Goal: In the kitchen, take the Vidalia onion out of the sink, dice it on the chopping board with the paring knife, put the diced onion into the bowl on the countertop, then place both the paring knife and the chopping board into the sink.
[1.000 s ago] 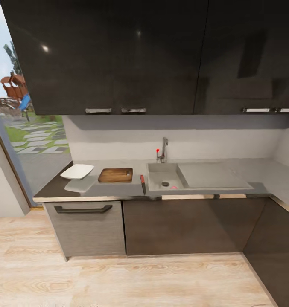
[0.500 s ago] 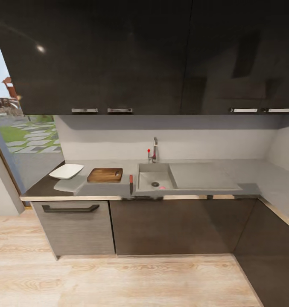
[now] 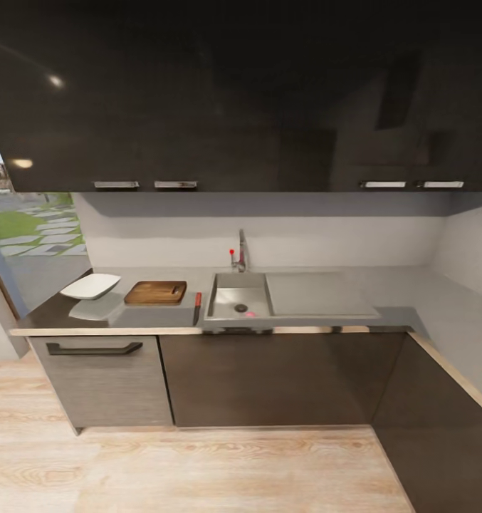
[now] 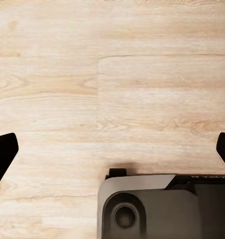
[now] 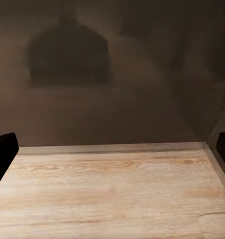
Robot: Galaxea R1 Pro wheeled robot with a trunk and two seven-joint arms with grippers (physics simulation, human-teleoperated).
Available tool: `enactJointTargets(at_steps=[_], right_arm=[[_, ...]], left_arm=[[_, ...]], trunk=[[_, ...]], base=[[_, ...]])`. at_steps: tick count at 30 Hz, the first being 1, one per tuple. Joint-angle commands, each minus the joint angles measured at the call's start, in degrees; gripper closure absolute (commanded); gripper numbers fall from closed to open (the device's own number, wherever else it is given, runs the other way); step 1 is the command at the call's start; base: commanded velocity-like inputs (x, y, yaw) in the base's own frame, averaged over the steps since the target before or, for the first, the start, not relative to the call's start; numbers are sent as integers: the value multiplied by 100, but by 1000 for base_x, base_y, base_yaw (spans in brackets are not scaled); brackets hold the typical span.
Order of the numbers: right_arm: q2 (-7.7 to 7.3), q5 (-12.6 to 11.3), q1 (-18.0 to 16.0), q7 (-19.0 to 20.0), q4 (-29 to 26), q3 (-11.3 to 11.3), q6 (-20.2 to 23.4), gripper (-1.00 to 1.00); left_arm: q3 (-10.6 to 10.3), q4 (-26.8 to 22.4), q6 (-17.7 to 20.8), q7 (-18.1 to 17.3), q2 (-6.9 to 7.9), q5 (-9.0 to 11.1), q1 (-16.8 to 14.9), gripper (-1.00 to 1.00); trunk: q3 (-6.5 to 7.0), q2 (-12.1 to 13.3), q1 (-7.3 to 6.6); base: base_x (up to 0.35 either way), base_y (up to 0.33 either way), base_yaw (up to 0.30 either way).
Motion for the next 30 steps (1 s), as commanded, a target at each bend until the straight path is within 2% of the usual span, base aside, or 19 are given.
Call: enactJointTargets(at_steps=[1, 6, 19, 21, 24, 25, 27, 29, 30], right_arm=[[5, 62, 1, -38, -4, -16, -2, -100], [5, 62, 1, -38, -2, -16, -4, -100], [5, 62, 2, -38, -3, -16, -9, -100], [5, 62, 2, -38, -3, -16, -9, -100], [5, 62, 2, -38, 9, -16, -9, -100], [5, 62, 3, -38, 19, -16, -9, -100], [-1, 62, 3, -38, 37, -16, -9, -100], [-3, 62, 4, -38, 45, -16, -9, -100], [-3, 62, 2, -38, 48, -16, -8, -100]], left_arm=[[4, -1, -15, 2, 0, 5, 0, -100], [4, -1, -15, 2, 3, 5, 0, -100], [10, -7, -11, 5, -1, 5, 0, -100], [12, -20, 20, 13, -48, 1, 0, -100], [12, -155, 134, 102, -198, -3, 0, -100], [12, -290, 273, 199, -251, -5, 0, -100], [13, -943, 1097, 496, -366, -22, 0, -100], [7, -1732, 2076, 611, -409, -28, 0, -100], [3, -2276, 2651, 637, -420, -27, 0, -100]], trunk=[[-5, -6, 3], [-5, -6, 3], [-5, -6, 3], [-5, -6, 3], [-5, -6, 3], [-5, -6, 3], [-5, -6, 3], [-5, -6, 3], [-5, -6, 3]], base=[[80, -233, 0], [109, -187, 0], [11, -15, 0], [0, 0, 0], [0, 0, 0], [0, 0, 0], [0, 0, 0], [0, 0, 0], [0, 0, 0]])
